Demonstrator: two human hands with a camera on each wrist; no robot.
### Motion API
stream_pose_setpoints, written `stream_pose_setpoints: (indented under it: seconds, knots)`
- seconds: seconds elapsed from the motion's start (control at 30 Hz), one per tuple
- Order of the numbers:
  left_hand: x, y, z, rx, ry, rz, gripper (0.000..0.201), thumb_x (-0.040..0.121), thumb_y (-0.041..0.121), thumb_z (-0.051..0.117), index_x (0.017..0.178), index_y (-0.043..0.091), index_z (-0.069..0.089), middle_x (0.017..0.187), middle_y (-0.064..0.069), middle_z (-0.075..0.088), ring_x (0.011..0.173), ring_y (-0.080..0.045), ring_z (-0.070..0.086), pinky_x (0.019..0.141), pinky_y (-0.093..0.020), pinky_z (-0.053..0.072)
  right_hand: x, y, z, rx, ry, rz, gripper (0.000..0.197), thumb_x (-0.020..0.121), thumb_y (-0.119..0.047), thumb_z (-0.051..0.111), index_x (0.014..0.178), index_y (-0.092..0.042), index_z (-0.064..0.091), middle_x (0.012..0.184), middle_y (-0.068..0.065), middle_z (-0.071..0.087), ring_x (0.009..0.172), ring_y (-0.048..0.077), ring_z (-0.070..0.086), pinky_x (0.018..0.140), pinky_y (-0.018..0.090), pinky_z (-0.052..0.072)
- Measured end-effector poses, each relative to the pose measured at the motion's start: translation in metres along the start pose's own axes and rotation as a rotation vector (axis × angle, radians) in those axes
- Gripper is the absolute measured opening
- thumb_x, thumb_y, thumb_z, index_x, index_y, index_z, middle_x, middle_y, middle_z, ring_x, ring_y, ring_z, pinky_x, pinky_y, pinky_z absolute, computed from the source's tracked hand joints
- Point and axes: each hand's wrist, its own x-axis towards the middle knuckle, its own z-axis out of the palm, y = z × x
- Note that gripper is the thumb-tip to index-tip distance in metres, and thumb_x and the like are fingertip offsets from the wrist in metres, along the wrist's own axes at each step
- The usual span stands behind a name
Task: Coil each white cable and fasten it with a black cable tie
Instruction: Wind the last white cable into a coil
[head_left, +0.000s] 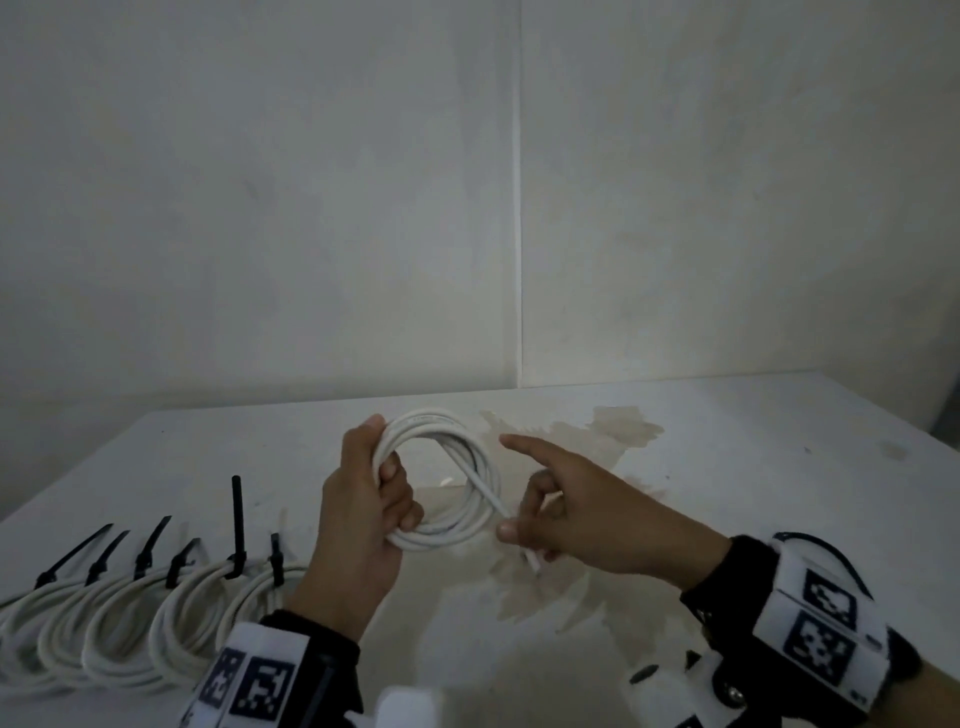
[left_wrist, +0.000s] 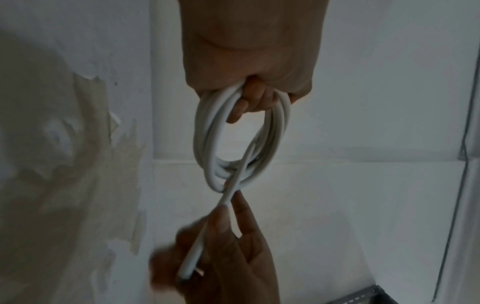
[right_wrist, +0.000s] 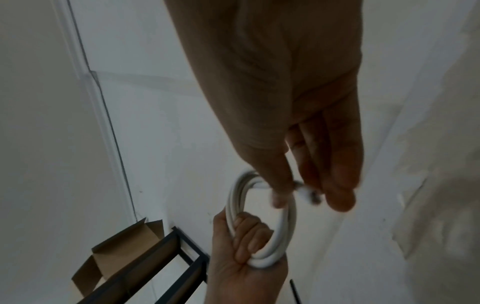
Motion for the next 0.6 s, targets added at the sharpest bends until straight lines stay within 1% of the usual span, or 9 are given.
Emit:
stream_pose_setpoints:
  seconds: [0.07,0.1,0.2,0.3,0.33,0.4,0.47,0.53,0.6]
  knots:
    - [-0.002,-0.004,0.001,-0.057,-0.008,-0.021,0.044,0.094,0.033,0.039,0.054,0.015,0.031,0.031,0.007,0.022,0.024,-0.006,0.019,0.031,-0.013,0.023,0.004,0.001,0.004,-0.032,-0.007,-0.041,0.076,0.085,-0.030,0.063,0.144,-0.036,0.016,0.113,-0.006,0.056,0.106,0.008,0.057,0.093,0.028,0.049]
    - [-0.002,-0.006,0.002,-0.093,-0.005,-0.038,0.046,0.093,0.034,0.039,0.052,0.015,0.032,0.031,0.006,0.022,0.024,-0.006,0.020,0.031,-0.012,0.024,0.007,0.001,0.008,0.009,-0.015,-0.069,0.075,0.088,-0.026,0.060,0.145,-0.034,0.013,0.120,-0.005,0.052,0.113,0.009,0.053,0.098,0.029,0.046]
    - [-0.002,-0.008,0.005,-0.235,-0.023,-0.101,0.053,0.093,0.036,0.038,0.044,0.016,0.035,0.030,0.005,0.023,0.023,-0.006,0.020,0.031,-0.012,0.026,0.016,-0.001,0.028,0.193,0.090,-0.188,0.062,0.094,-0.021,0.048,0.146,-0.027,0.014,0.111,-0.008,0.055,0.107,0.014,0.057,0.100,0.031,0.045]
    - [-0.004,-0.008,0.010,-0.329,-0.088,-0.140,0.056,0.093,0.038,0.036,0.041,0.016,0.037,0.032,0.004,0.025,0.026,-0.008,0.024,0.036,-0.015,0.035,0.023,-0.003,0.040,0.250,0.304,-0.307,0.048,0.091,-0.036,0.040,0.135,-0.033,0.021,0.109,-0.021,0.049,0.094,-0.012,0.055,0.089,0.007,0.041]
    - [-0.005,-0.008,0.011,-0.338,-0.117,-0.146,0.056,0.093,0.038,0.035,0.042,0.016,0.038,0.033,0.004,0.026,0.028,-0.009,0.026,0.039,-0.017,0.038,0.025,-0.002,0.040,0.266,0.369,-0.334,0.048,0.086,-0.042,0.037,0.131,-0.035,0.023,0.109,-0.021,0.049,0.093,-0.013,0.053,0.089,0.006,0.039]
    - [-0.008,-0.009,0.012,-0.304,-0.154,-0.150,0.054,0.093,0.036,0.032,0.045,0.015,0.040,0.037,0.002,0.030,0.033,-0.011,0.032,0.049,-0.024,0.043,0.028,0.000,0.038,0.306,0.456,-0.361,0.050,0.081,-0.048,0.035,0.128,-0.035,0.029,0.093,-0.014,0.055,0.084,-0.003,0.056,0.083,0.014,0.044]
    - [-0.012,-0.012,0.010,-0.267,-0.175,-0.175,0.051,0.094,0.035,0.029,0.051,0.012,0.043,0.041,-0.002,0.037,0.041,-0.015,0.043,0.060,-0.030,0.042,0.028,0.000,0.034,0.316,0.499,-0.372,0.038,0.083,-0.045,0.034,0.120,-0.037,0.036,0.070,-0.005,0.053,0.064,0.002,0.053,0.065,0.014,0.044]
    - [-0.015,-0.016,0.007,-0.266,-0.200,-0.211,0.047,0.095,0.033,0.028,0.059,0.009,0.046,0.046,-0.005,0.042,0.048,-0.018,0.050,0.065,-0.032,0.041,0.029,-0.002,0.031,0.280,0.511,-0.389,0.019,0.092,-0.036,0.034,0.109,-0.040,0.040,0.062,-0.004,0.048,0.056,0.002,0.048,0.056,0.012,0.040]
    - [-0.017,-0.019,0.004,-0.251,-0.218,-0.217,0.043,0.096,0.029,0.026,0.068,0.007,0.050,0.050,-0.007,0.046,0.051,-0.020,0.053,0.067,-0.034,0.043,0.030,0.001,0.029,0.224,0.501,-0.399,0.017,0.096,-0.028,0.035,0.108,-0.037,0.043,0.062,-0.006,0.048,0.055,0.003,0.048,0.055,0.013,0.040]
